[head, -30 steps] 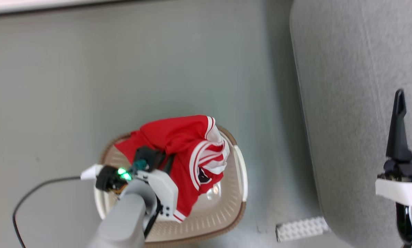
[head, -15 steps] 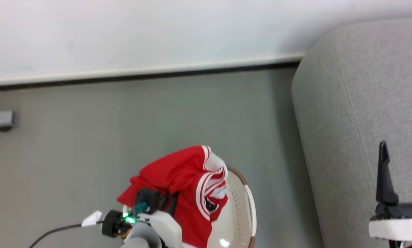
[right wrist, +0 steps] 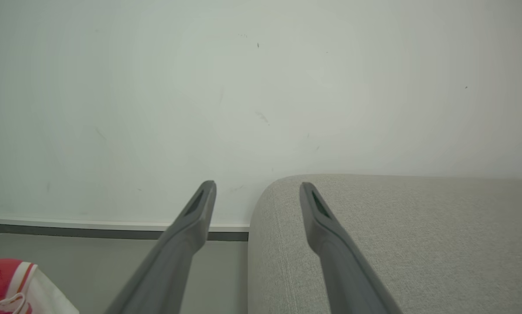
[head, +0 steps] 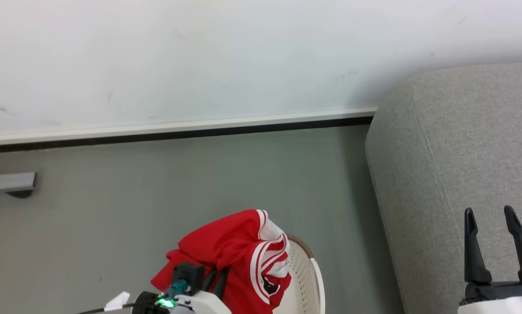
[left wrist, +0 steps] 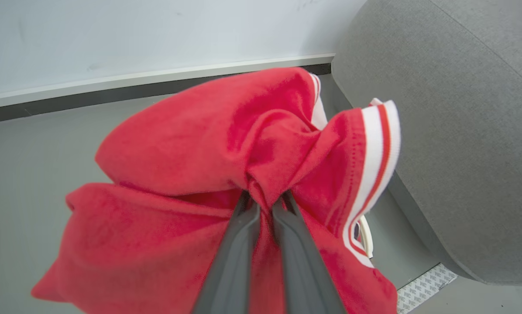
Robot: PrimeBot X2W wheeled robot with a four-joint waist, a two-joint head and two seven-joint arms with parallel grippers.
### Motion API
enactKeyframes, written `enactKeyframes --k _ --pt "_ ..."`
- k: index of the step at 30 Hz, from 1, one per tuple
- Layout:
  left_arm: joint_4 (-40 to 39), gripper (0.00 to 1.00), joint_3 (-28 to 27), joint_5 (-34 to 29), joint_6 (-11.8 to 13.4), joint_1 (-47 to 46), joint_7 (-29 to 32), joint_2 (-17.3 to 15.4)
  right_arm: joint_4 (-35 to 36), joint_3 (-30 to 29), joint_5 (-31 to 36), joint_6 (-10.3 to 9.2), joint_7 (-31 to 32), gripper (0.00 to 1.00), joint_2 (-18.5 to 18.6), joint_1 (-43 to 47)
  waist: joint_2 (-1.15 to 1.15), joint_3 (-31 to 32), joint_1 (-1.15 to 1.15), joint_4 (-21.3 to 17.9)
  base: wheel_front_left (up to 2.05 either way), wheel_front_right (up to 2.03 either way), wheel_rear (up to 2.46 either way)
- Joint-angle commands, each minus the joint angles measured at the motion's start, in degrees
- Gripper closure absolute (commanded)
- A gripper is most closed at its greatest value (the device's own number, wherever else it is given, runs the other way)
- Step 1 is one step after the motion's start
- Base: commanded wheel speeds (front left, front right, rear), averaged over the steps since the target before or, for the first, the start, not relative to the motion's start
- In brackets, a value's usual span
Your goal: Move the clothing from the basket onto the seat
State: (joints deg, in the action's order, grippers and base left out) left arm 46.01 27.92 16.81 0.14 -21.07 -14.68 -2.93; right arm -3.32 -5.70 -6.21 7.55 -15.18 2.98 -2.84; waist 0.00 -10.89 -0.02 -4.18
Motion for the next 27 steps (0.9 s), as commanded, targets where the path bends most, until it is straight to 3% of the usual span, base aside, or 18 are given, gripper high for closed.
enactKeyframes --k 1,27 --pt "-0.35 1.00 -0.13 0.53 0.30 0.83 -0.17 -0.53 -0.06 0.01 0.15 -0.12 0.04 0.00 -0.03 1.08 0.00 0.85 0.02 0.10 0.00 0.00 0.00" --pt "-13.47 1.00 -1.62 1.37 3.45 3.01 0.69 -5.78 -2.61 1.12 0.83 -0.12 0.04 0.00 -0.04 5.41 0.00 8.60 0.02 2.73 0.00 0.00 0.00"
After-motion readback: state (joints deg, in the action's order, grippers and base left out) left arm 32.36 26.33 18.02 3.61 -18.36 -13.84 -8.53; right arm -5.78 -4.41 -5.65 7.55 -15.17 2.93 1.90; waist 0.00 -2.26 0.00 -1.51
